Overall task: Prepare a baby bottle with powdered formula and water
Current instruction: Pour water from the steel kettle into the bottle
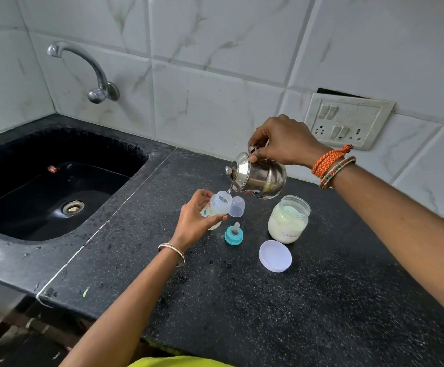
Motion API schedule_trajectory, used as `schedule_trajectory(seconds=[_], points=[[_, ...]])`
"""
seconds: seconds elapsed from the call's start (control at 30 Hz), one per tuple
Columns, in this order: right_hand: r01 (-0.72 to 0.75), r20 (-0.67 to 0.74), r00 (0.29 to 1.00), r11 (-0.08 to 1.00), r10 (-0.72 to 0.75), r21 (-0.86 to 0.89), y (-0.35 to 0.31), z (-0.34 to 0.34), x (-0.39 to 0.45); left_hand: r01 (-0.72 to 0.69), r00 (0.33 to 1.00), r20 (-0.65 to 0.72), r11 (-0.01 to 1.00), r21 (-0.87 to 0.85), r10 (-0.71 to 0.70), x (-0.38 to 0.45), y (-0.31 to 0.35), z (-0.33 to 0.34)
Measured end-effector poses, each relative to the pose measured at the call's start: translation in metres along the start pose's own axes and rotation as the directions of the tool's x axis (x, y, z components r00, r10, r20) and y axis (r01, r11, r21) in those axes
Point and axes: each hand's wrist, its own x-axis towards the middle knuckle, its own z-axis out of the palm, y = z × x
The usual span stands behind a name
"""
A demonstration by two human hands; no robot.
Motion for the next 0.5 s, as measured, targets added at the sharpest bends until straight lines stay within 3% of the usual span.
schedule_trajectory(seconds=[0.5], points=[[0.007, -0.002, 1.0, 1.0, -0.007, -0.021, -0.0004, 0.0051, 0.0017, 0.01, 1.0, 0.021, 1.0, 0.002, -0.01, 0.001, -0.0039, 0.0003]])
